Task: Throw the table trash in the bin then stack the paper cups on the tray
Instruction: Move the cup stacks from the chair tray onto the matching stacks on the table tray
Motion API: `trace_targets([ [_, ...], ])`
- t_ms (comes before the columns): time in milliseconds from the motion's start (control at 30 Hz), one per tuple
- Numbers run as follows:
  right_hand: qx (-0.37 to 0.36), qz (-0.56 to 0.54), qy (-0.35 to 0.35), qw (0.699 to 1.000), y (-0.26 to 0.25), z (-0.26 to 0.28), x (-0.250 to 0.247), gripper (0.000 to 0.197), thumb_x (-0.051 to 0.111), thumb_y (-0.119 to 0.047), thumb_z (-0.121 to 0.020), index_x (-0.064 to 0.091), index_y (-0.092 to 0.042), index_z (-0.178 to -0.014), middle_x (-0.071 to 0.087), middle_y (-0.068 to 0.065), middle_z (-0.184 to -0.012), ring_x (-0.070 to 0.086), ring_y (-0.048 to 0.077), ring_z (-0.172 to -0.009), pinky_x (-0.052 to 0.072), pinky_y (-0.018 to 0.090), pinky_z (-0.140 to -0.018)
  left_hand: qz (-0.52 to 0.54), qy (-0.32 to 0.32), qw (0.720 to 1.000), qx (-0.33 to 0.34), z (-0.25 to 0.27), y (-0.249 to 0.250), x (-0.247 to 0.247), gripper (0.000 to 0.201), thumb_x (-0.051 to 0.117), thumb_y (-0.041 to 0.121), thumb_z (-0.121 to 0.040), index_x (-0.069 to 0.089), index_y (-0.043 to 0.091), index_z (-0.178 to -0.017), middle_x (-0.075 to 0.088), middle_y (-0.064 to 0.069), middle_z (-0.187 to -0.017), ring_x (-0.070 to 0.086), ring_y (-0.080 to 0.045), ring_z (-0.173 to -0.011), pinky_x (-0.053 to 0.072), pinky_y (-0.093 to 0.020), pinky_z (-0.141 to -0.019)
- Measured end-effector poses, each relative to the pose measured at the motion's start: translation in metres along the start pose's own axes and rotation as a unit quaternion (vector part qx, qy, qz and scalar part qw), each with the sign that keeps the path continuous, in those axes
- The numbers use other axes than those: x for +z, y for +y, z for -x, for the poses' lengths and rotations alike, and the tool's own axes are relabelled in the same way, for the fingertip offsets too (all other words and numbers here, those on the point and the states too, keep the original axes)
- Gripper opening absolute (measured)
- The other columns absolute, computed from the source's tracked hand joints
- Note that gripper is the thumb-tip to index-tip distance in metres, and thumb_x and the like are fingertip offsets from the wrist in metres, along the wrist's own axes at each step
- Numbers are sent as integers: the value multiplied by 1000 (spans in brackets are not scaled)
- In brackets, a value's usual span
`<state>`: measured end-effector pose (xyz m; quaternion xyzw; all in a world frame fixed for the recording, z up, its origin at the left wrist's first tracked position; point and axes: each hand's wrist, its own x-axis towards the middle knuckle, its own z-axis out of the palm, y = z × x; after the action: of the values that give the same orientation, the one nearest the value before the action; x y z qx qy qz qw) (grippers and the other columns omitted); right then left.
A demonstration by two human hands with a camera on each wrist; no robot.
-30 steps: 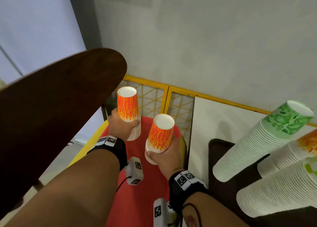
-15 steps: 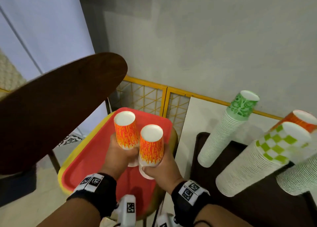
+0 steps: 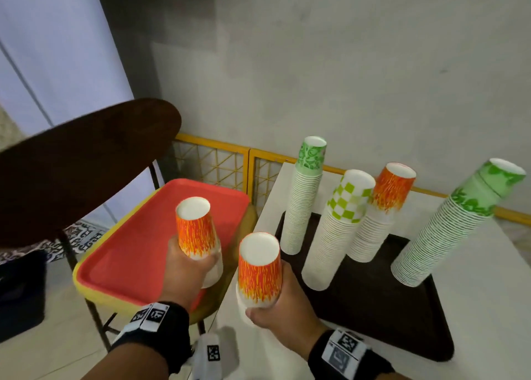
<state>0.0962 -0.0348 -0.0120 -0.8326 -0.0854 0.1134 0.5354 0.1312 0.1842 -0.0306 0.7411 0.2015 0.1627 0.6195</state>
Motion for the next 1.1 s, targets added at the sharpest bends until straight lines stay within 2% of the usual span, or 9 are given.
trace_targets([
  [67, 9, 2, 8, 1000, 4, 10, -12, 90, 87, -36, -58, 34, -46, -130, 53, -21, -123, 54, -1, -114, 48, 29, -102, 7, 14, 1000, -20, -2, -4, 0, 84, 91, 14, -68, 38, 17, -133, 61, -6, -118, 61, -27, -108, 47, -45, -95],
  [200, 11, -8, 20, 1000, 11, 32, -35, 81, 88, -28, -63, 35, -52, -120, 53, -25, -120, 54, -8, -109, 47, 18, -95, 31, 26, 998, -53, 0, -4, -2, 86, 86, 15, -75, 30, 14, -141, 55, -7, -120, 54, -29, -111, 41, -44, -95],
  [400, 26, -4, 53, 998, 25, 64, -79, 89, 89, -29, -61, 30, -59, -120, 51, -24, -124, 51, -2, -116, 42, 21, -97, 32, -69, 997, 23, 45, 18, 28, 74, 86, 3, -72, 40, 25, -125, 62, -4, -115, 61, -26, -109, 46, -35, -92],
  [533, 27, -2, 122, 992, 31, 83, -117, 83, 91, -21, -60, 38, -52, -117, 58, -22, -117, 56, -7, -105, 43, 11, -86, 12, -185, 980, 77, 96, 32, 68, 82, 90, 13, -63, 45, 36, -127, 66, 8, -116, 64, -2, -106, 49, -29, -93],
  [633, 19, 5, 178, 984, 28, 95, -148, 80, 92, -18, -61, 40, -50, -113, 59, -20, -114, 56, -8, -101, 39, 7, -78, 1, -259, 964, 65, 131, 42, 93, 92, 92, 20, -60, 39, 33, -135, 63, 8, -122, 61, 0, -110, 51, -31, -99],
  [733, 7, 3, 232, 973, 16, 101, -181, 78, 91, -13, -62, 42, -49, -110, 59, -22, -112, 56, -8, -99, 44, 16, -82, 5, -324, 943, 72, 155, 60, 114, 86, 92, 12, -65, 39, 33, -129, 61, 7, -125, 59, 5, -111, 48, -9, -88],
  [833, -21, 0, 269, 963, -6, 91, -213, 79, 90, -12, -64, 41, -42, -118, 61, -18, -114, 57, -4, -102, 46, 29, -93, 18, -350, 930, 110, 165, 87, 131, 82, 88, 0, -68, 41, 32, -127, 61, 10, -125, 57, 14, -110, 44, -1, -83],
  [967, -74, 7, 304, 950, -52, 60, -249, 79, 88, -13, -66, 38, -33, -125, 59, -18, -112, 55, -8, -95, 41, 24, -86, 28, -364, 920, 142, 164, 117, 150, 90, 88, 4, -70, 36, 26, -141, 62, 12, -127, 58, 9, -115, 45, -3, -86],
  [1100, -131, 17, 337, 932, -90, 16, -278, 84, 88, -16, -66, 38, -20, -133, 58, -5, -123, 58, 10, -105, 44, 28, -90, 34, -366, 915, 166, 163, 138, 161, 92, 86, 0, -71, 33, 23, -143, 60, 9, -130, 57, 11, -114, 43, -2, -86],
])
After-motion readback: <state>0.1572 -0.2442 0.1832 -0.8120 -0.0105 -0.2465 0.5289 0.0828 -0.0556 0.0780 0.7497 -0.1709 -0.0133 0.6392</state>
